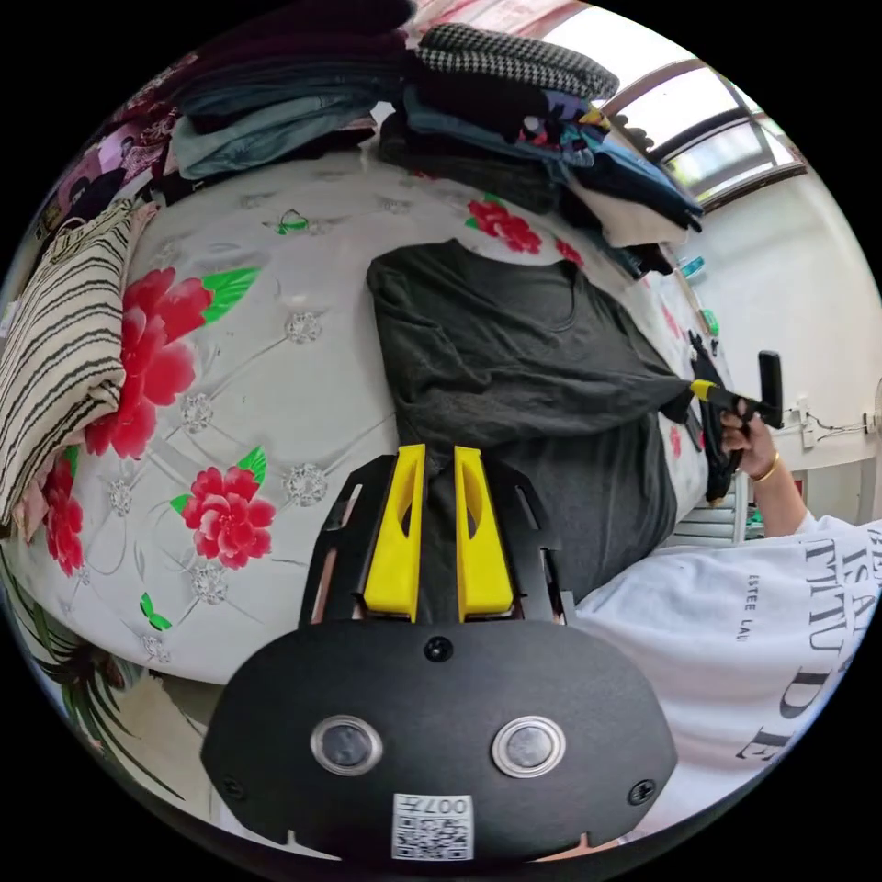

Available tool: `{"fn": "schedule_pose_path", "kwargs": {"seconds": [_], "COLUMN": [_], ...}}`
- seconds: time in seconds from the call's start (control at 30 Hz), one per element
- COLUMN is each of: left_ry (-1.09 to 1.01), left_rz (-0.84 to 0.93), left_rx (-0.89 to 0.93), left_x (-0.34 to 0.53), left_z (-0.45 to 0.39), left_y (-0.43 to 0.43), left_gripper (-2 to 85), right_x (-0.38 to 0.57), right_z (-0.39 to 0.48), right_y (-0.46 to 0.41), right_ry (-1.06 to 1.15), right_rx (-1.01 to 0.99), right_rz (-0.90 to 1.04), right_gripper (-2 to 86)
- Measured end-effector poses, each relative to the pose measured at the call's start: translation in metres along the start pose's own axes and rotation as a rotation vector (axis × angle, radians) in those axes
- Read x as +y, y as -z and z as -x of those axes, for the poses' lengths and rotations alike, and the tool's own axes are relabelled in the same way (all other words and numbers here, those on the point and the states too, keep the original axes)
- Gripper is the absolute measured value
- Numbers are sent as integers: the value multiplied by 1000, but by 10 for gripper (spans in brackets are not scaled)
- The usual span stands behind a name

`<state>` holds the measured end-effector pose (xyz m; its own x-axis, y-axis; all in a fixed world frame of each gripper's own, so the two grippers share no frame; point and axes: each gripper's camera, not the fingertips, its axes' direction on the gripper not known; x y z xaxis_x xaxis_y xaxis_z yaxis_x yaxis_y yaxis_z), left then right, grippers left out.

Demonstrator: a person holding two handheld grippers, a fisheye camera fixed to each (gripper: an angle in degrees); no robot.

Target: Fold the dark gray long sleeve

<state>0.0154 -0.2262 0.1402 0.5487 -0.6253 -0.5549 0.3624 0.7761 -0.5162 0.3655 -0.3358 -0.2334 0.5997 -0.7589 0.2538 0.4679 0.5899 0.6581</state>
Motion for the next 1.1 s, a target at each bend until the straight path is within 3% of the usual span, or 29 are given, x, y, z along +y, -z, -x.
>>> {"fn": "schedule_pose_path", "kwargs": {"seconds": [0.27,0.4,0.57,0.67,0.73,0.83,0.93,1.0,1.1], "left_ry": [-82,-136,-148,-90,-97,-106,-113,-95,-85], "left_rz": [-132,-56,-13,-36,-48,-62,-62,-47,-56], "left_rx": [-57,-128,-199,-156,-123,-118,-87,-105,-137], "left_x": [-46,-84,-96,-91,-82,-73,-75,-80,-85], "left_z": [-18,-26,-21,-5,5,13,17,17,14], "left_y": [-19,-74,-118,-117,-115,-116,-126,-136,-154], "left_gripper": [74,84,13,-1,-4,-5,-4,-2,7], "right_x": [3,17,12,13,15,12,-3,-15,-21], "right_z": [10,27,36,49,66,85,76,55,14], "right_y": [-4,-36,-69,-64,-32,27,57,58,32], "right_ry": [43,166,262,357,376,349,252,162,73], "right_rx": [230,384,477,382,196,-84,-153,-108,134], "right_rz": [-28,81,216,322,349,273,220,174,185], "right_gripper": [64,66,16,2,-1,-2,-2,-1,2]}}
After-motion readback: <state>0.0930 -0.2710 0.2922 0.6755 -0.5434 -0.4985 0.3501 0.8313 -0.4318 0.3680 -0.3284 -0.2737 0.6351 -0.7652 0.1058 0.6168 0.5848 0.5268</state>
